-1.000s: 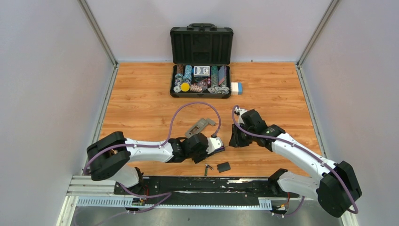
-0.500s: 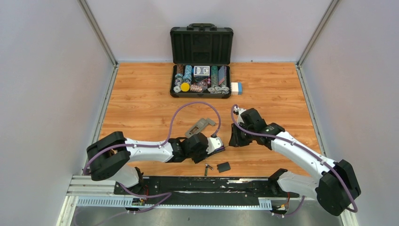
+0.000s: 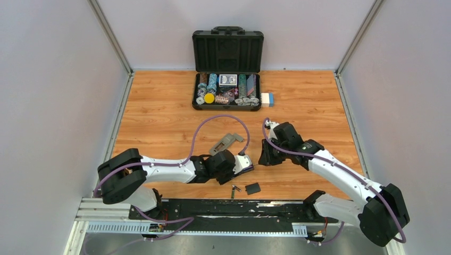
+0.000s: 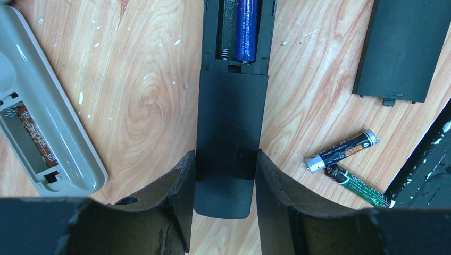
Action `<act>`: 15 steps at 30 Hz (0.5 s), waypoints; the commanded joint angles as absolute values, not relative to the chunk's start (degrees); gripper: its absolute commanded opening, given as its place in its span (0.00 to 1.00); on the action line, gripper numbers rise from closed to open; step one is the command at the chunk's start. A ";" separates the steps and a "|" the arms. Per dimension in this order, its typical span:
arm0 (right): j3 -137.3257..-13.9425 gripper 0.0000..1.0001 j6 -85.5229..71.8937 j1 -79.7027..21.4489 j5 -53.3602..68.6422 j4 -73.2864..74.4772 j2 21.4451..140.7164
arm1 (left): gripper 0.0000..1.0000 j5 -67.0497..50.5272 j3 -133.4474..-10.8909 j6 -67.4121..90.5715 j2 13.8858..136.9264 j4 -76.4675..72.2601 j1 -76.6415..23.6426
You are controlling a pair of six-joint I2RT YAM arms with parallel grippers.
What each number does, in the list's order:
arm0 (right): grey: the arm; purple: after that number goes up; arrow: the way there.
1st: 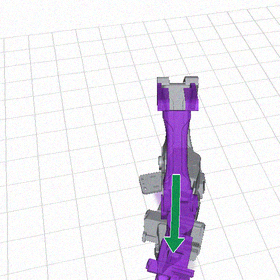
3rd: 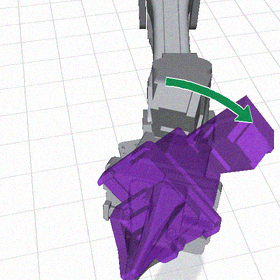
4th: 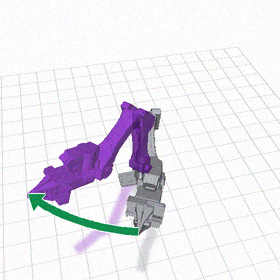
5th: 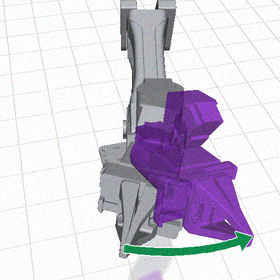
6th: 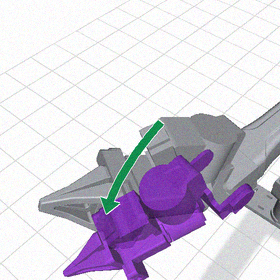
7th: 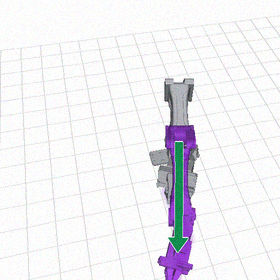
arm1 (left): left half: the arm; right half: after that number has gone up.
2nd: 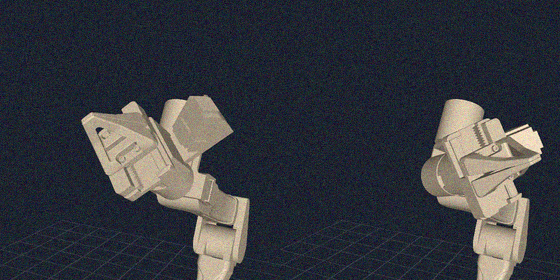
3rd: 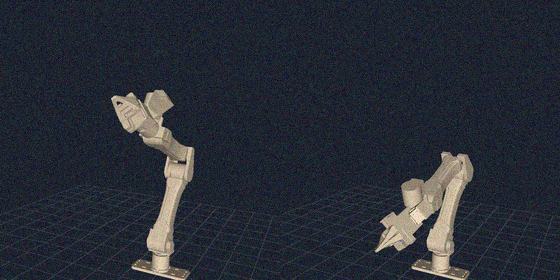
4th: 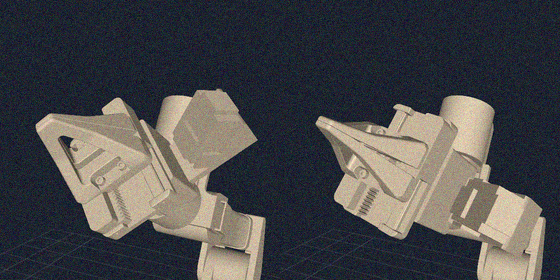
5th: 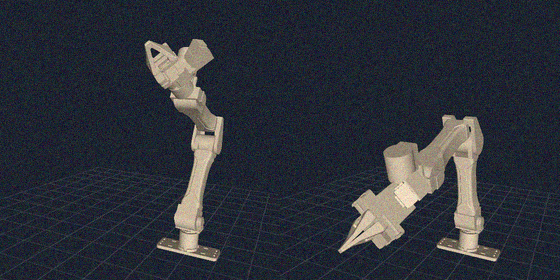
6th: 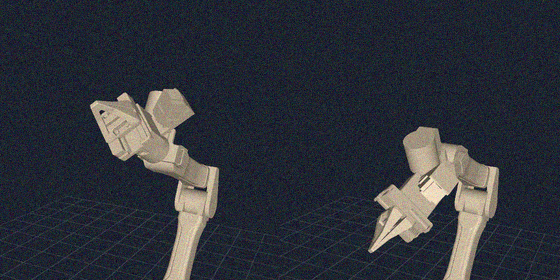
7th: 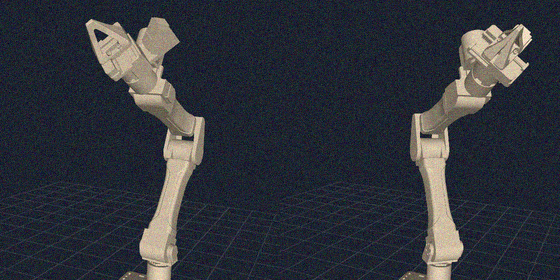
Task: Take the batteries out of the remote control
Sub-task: Unload the battery from the remote control.
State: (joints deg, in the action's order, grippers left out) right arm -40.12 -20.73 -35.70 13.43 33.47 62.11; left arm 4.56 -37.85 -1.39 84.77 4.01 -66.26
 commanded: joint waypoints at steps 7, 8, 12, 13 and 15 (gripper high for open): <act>-38.86 0.00 -23.91 -36.75 25.33 23.02 59.16 | 0.31 0.35 -37.75 -0.35 87.14 6.05 -66.98; -38.78 0.00 -24.37 -36.74 25.73 22.98 59.56 | 0.31 0.35 -37.72 -0.35 87.23 5.63 -66.97; -37.38 0.00 -27.56 -36.29 29.52 19.06 59.17 | 0.29 -1.48 -37.82 0.95 88.00 4.61 -66.98; -36.81 0.00 -28.81 -36.15 29.91 17.70 58.36 | 0.29 -1.56 -37.80 1.04 88.14 4.60 -67.02; -36.71 0.00 -30.08 -35.99 28.67 17.47 57.38 | 0.29 -1.50 -37.75 1.05 88.23 4.53 -67.02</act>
State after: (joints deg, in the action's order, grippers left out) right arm -36.82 -22.39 -34.85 14.55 29.23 60.03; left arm 4.34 -38.04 -0.67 84.90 4.40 -66.22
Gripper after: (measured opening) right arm 0.186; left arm 0.476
